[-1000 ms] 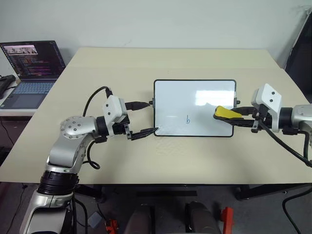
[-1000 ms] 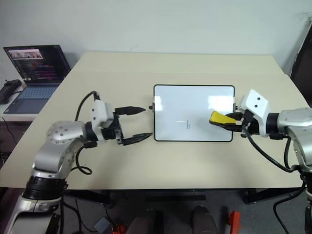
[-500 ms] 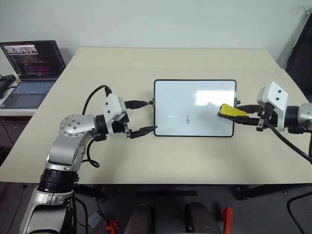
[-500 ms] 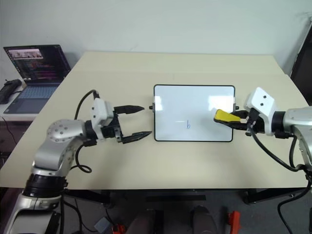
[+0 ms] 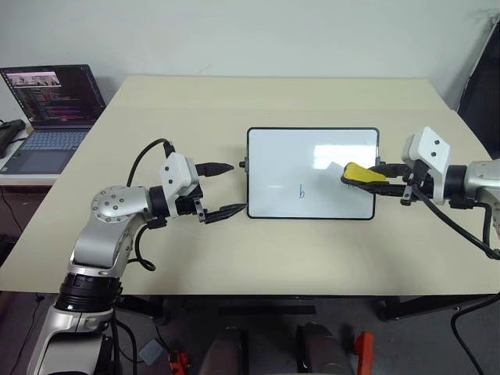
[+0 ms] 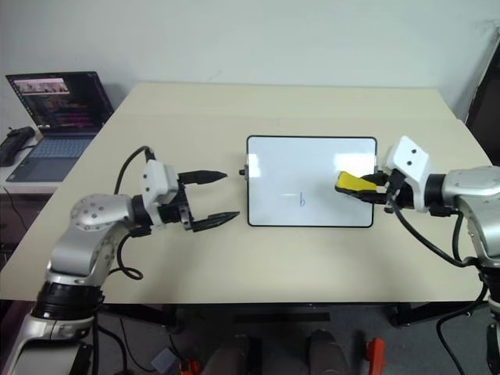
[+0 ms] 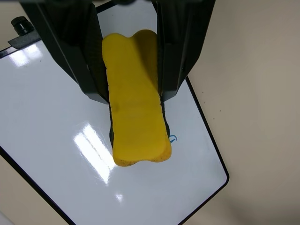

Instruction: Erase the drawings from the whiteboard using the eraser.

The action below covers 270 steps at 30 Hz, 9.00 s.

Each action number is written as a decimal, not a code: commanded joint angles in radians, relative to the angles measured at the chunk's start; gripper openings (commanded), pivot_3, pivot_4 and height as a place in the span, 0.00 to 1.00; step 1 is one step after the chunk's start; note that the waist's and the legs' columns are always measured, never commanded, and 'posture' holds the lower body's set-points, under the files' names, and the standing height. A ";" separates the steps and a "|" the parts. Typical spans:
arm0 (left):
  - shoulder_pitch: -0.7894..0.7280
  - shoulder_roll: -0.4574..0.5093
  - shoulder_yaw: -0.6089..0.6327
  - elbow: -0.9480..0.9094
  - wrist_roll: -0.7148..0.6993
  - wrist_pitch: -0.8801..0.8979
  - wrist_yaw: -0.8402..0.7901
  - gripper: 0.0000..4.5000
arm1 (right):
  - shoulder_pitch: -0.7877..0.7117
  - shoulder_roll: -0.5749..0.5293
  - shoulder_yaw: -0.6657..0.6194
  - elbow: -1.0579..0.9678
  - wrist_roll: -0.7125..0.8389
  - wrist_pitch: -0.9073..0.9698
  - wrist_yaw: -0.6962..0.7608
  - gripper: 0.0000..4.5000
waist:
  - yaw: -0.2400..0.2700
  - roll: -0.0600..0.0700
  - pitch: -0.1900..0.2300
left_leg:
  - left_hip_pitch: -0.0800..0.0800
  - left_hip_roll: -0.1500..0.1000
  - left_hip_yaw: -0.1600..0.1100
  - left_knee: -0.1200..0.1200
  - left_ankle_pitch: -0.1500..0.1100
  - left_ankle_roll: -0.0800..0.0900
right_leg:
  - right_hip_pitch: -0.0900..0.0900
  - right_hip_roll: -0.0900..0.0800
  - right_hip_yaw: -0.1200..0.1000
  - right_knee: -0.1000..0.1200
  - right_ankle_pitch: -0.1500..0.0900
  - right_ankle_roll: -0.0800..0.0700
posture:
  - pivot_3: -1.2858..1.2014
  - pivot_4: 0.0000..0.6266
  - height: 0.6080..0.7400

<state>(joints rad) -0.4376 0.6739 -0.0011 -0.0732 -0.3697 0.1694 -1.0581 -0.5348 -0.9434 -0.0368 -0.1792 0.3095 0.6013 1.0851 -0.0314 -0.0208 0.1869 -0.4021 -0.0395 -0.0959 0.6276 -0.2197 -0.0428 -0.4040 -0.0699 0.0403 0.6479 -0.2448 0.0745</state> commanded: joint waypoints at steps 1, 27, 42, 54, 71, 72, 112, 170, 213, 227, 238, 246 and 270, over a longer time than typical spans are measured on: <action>-0.004 0.015 0.023 -0.035 0.001 -0.018 0.001 1.00 | -0.018 0.003 -0.010 -0.019 0.015 -0.012 -0.005 0.24 | 0.000 0.000 0.000 | 0.000 0.000 0.000 0.000 0.000 0.000 | 0.000 0.000 0.000 0.000 0.000 0.000 | 0.52 0.24 1.00; -0.014 -0.026 -0.010 0.003 0.027 -0.050 -0.001 1.00 | -0.187 0.480 0.190 0.367 -0.198 -0.302 -0.335 0.24 | -0.001 0.000 0.000 | 0.000 -0.001 -0.001 0.000 0.000 0.000 | 0.000 0.000 0.000 0.002 0.002 0.001 | 0.52 0.24 1.00; -0.006 -0.024 0.002 -0.004 0.022 -0.038 0.008 1.00 | -0.128 0.425 0.311 0.456 -0.380 -0.354 -0.304 0.24 | -0.002 -0.001 0.000 | 0.003 0.000 0.000 0.002 0.000 0.000 | 0.003 0.001 0.001 0.002 0.002 0.001 | 0.52 0.24 1.00; -0.065 -0.033 0.005 -0.021 -0.008 0.002 0.005 1.00 | 0.046 0.476 0.383 0.452 -0.404 -0.387 -0.300 0.24 | -0.004 -0.006 -0.005 | 0.034 0.002 -0.003 0.002 0.001 0.001 | 0.035 0.001 0.001 -0.001 -0.003 -0.001 | 0.52 0.24 1.00; -0.087 -0.003 0.015 0.037 0.012 -0.017 -0.029 1.00 | 0.158 0.047 -0.274 -0.196 0.254 0.071 0.009 0.24 | 0.006 -0.005 -0.003 | -0.003 0.000 -0.003 0.000 -0.002 0.001 | 0.000 0.000 -0.003 -0.004 0.001 0.001 | 0.52 0.24 1.00; -0.086 0.002 0.015 0.037 0.010 -0.016 -0.036 1.00 | 0.207 0.011 -0.291 -0.176 0.223 0.037 0.027 0.24 | 0.006 -0.005 -0.003 | -0.004 0.000 -0.002 0.000 -0.002 0.001 | 0.000 0.000 -0.002 -0.004 0.001 0.001 | 0.52 0.24 1.00; -0.088 0.054 0.050 0.091 0.017 -0.014 -0.063 1.00 | 0.359 -0.191 -0.294 0.085 -0.011 -0.220 0.063 0.24 | 0.000 -0.005 -0.003 | 0.001 0.001 0.005 0.002 -0.002 0.002 | 0.001 0.000 0.003 -0.001 0.001 0.002 | 0.52 0.24 1.00; -0.062 0.001 0.019 0.026 0.011 0.013 -0.020 1.00 | 0.217 0.385 0.141 0.307 -0.221 -0.290 -0.335 0.23 | -0.019 -0.010 -0.006 | 0.032 0.003 0.003 0.002 -0.001 0.003 | 0.032 0.001 0.003 -0.002 -0.004 0.000 | 0.52 0.24 1.00; -0.183 -0.410 -0.252 0.040 0.059 -0.021 0.057 1.00 | 0.004 0.059 -0.266 0.830 -0.066 -0.055 -0.483 0.23 | -0.001 0.000 -0.002 | 0.007 0.000 0.004 0.002 -0.003 0.002 | 0.011 0.003 0.004 -0.004 0.002 0.003 | 0.52 0.24 1.00; -0.182 -0.376 -0.233 0.021 0.057 -0.008 0.075 1.00 | -0.054 0.075 -0.280 0.928 -0.075 -0.107 -0.498 0.83 | -0.003 0.000 -0.003 | 0.007 0.000 0.003 0.002 -0.003 0.002 | 0.011 0.003 0.004 -0.004 0.002 0.002 | 0.52 0.24 1.00; -0.249 -0.269 0.213 0.177 0.016 0.031 0.480 1.00 | 0.075 0.234 -0.400 0.447 0.064 -0.216 -0.510 1.00 | -0.016 -0.001 -0.001 | 0.007 0.002 0.000 0.002 -0.003 0.002 | 0.011 0.004 0.002 -0.003 0.001 0.004 | 0.52 0.24 1.00; -0.199 -0.223 0.141 0.402 0.317 -0.169 0.717 1.00 | 0.120 0.416 -0.388 0.500 0.020 -0.439 -0.616 1.00 | 0.012 -0.001 -0.001 | 0.008 -0.004 -0.001 0.003 -0.003 0.002 | 0.013 -0.002 0.000 -0.004 0.002 0.005 | 0.52 0.24 1.00; -0.022 -0.447 0.083 0.613 0.374 -0.463 0.895 1.00 | 0.132 0.614 -0.308 0.654 -0.010 -0.645 -0.725 1.00 | -0.003 0.000 -0.002 | 0.011 -0.002 0.000 0.002 -0.003 0.002 | 0.014 0.000 0.001 -0.002 0.003 0.004 | 0.52 0.24 1.00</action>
